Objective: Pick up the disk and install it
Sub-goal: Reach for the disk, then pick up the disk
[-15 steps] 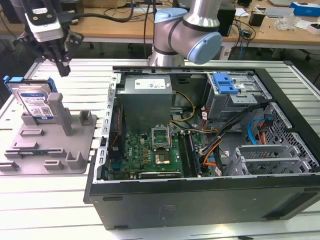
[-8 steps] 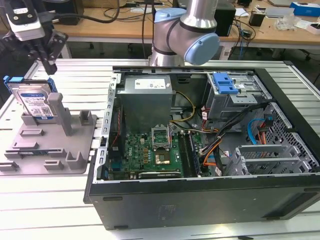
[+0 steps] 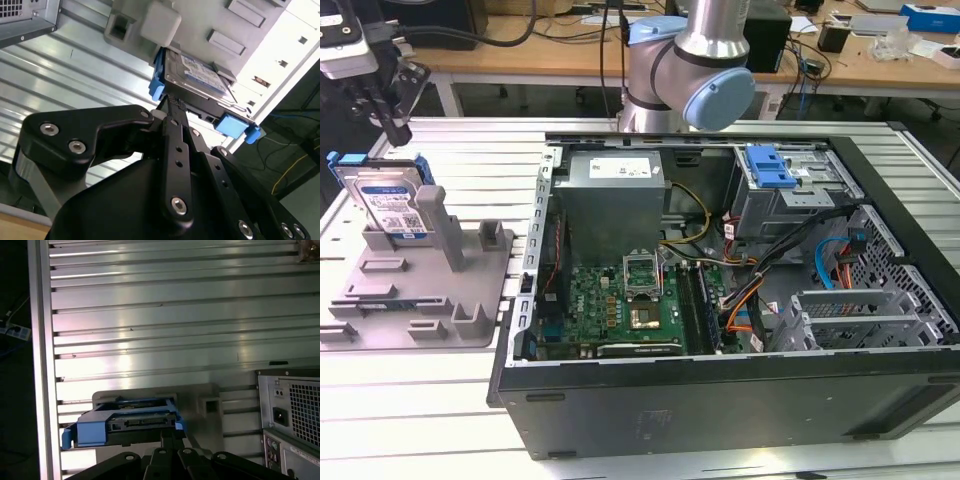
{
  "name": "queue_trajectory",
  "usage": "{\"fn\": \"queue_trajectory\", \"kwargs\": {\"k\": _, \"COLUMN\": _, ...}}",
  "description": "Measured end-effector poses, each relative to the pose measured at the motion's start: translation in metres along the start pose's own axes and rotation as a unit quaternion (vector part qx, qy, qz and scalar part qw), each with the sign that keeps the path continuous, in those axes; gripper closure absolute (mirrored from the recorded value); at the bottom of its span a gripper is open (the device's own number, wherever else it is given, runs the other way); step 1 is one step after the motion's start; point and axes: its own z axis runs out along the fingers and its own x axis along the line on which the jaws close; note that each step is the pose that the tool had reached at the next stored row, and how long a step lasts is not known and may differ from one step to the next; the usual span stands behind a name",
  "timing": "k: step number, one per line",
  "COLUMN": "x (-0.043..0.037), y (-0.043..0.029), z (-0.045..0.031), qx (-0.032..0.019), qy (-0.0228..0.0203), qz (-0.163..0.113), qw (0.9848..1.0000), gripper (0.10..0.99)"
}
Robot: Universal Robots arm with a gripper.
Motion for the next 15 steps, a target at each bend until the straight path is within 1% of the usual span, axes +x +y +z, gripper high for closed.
{"fn": "queue_trajectory", "kwargs": {"k": 13, "x": 0.0003, "y": 0.0, "z": 0.0, "qx": 0.0, "qy": 0.0004, "qz": -0.001, "qw": 1.0, "gripper": 0.98}}
{"fn": "queue_trajectory", "kwargs": {"k": 14, "x": 0.0005, "y": 0.0, "z": -0.0001, "qx": -0.0004, "qy": 0.0015, "qz": -0.021, "qw": 0.9998, "gripper": 0.98}}
{"fn": "queue_trajectory", "kwargs": {"k": 15, "x": 0.0004, "y": 0.0, "z": 0.0, "qx": -0.0009, "qy": 0.0034, "qz": -0.047, "qw": 0.9989, "gripper": 0.98}}
